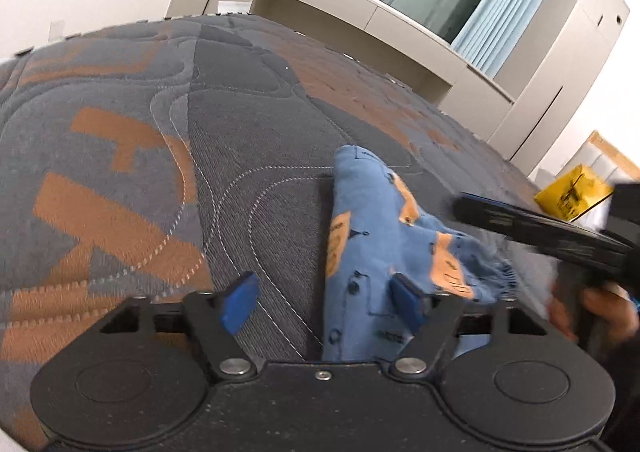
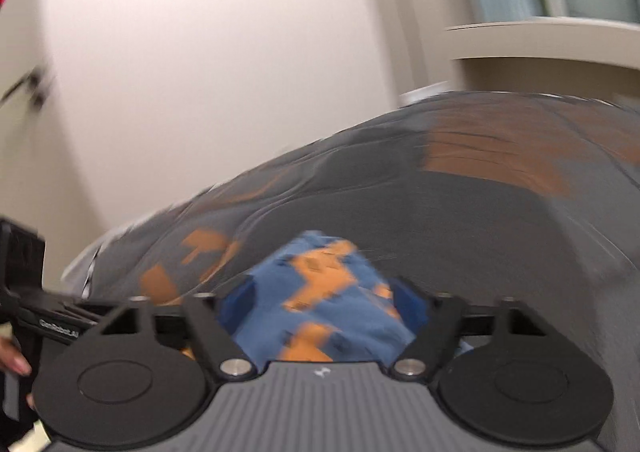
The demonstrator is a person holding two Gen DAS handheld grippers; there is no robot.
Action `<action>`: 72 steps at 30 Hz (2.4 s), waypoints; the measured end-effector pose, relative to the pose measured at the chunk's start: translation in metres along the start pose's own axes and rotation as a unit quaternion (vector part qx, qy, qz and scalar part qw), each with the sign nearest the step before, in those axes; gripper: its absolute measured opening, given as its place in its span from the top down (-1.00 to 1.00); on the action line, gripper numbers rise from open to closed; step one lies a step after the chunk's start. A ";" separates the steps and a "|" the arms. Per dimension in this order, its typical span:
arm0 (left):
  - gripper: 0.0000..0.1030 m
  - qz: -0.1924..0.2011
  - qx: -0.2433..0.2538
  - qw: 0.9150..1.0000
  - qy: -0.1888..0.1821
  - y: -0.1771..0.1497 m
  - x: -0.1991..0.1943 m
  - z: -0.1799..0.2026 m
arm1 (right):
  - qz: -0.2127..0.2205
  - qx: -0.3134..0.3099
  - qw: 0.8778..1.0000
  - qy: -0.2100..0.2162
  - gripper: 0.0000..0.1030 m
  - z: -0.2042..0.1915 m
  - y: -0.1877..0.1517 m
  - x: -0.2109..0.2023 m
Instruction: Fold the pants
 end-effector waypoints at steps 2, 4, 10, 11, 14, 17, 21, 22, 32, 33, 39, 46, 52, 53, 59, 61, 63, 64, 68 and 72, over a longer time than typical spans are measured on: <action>-0.15 -0.007 -0.009 1.000 -0.006 -0.002 -0.001 -0.001 | -0.044 -0.034 0.998 0.005 0.13 -0.007 0.008 0.030; -0.06 -0.014 -0.016 1.000 0.001 -0.004 0.003 -0.003 | -0.079 -0.053 0.995 -0.006 0.28 -0.011 0.010 0.055; -0.01 -0.013 -0.031 0.999 -0.006 -0.007 0.008 -0.011 | -0.101 -0.049 0.994 -0.006 0.26 -0.004 0.008 0.083; -0.01 -0.012 -0.029 1.000 -0.005 -0.007 0.007 -0.011 | -0.100 -0.044 0.994 -0.007 0.23 -0.004 0.005 0.086; -0.04 -0.012 -0.021 1.000 -0.002 -0.006 0.005 -0.008 | -0.085 -0.036 0.996 -0.016 0.04 -0.002 0.005 0.071; -0.17 -0.012 -0.022 1.000 -0.006 -0.004 0.001 -0.007 | -0.054 -0.040 0.997 -0.037 -0.05 -0.005 0.006 0.040; -0.36 -0.010 -0.015 1.000 -0.012 -0.003 0.002 -0.002 | -0.027 -0.025 0.995 -0.091 -0.32 -0.003 -0.010 -0.010; -0.45 -0.010 -0.011 1.000 -0.015 -0.003 0.002 0.002 | -0.024 -0.014 0.994 -0.102 -0.38 0.000 -0.018 -0.022; -0.96 -0.009 0.019 1.000 0.000 0.005 0.014 0.027 | 0.023 0.144 0.988 -0.052 -1.00 0.050 -0.068 -0.062; -0.91 -0.011 0.014 1.000 0.001 0.005 0.015 0.026 | 0.027 0.150 0.987 -0.039 -1.00 0.049 -0.066 -0.062; -0.76 -0.019 0.007 1.000 0.006 0.005 0.016 0.023 | 0.064 0.210 0.975 0.037 -0.99 0.063 -0.065 -0.055; -0.76 -0.014 0.015 1.000 0.013 0.006 0.014 0.027 | 0.088 0.216 0.972 0.017 -0.68 0.066 -0.071 -0.064; -0.61 -0.014 0.010 1.000 0.018 0.005 0.013 0.027 | 0.100 0.230 0.968 -0.001 -0.25 0.072 -0.075 -0.069; -0.59 -0.014 0.009 1.000 0.019 0.005 0.014 0.027 | 0.101 0.232 0.967 -0.005 -0.18 0.074 -0.076 -0.071; -0.27 -0.019 -0.002 1.000 0.020 0.003 0.014 0.021 | 0.106 0.237 0.966 -0.012 -0.02 0.076 -0.078 -0.070; -0.17 -0.019 -0.004 1.000 0.022 0.003 0.015 0.020 | 0.103 0.234 0.967 -0.017 0.04 0.075 -0.078 -0.068; -0.13 -0.020 -0.006 1.000 0.021 0.003 0.015 0.019 | 0.098 0.226 0.969 -0.027 0.09 0.073 -0.077 -0.066; -0.10 -0.019 -0.006 1.000 0.021 0.002 0.015 0.018 | 0.094 0.219 0.970 -0.034 0.10 0.071 -0.077 -0.065; 0.01 -0.014 -0.015 1.000 0.020 -0.001 0.015 0.015 | 0.083 0.194 0.976 -0.058 0.14 0.062 -0.075 -0.061; 0.11 -0.012 -0.022 0.999 0.020 -0.004 0.015 0.015 | 0.079 0.182 0.978 -0.067 0.18 0.058 -0.075 -0.060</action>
Point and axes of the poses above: each gripper's, at about its wrist camera, not at the fingertips, and x roughly the way its jaws point, z to its right, y to its top, the point moved 3 cm from there along x, roughly the way its jaws point, and after that the axes turned 15 degrees about y, right-handed, at the moved point
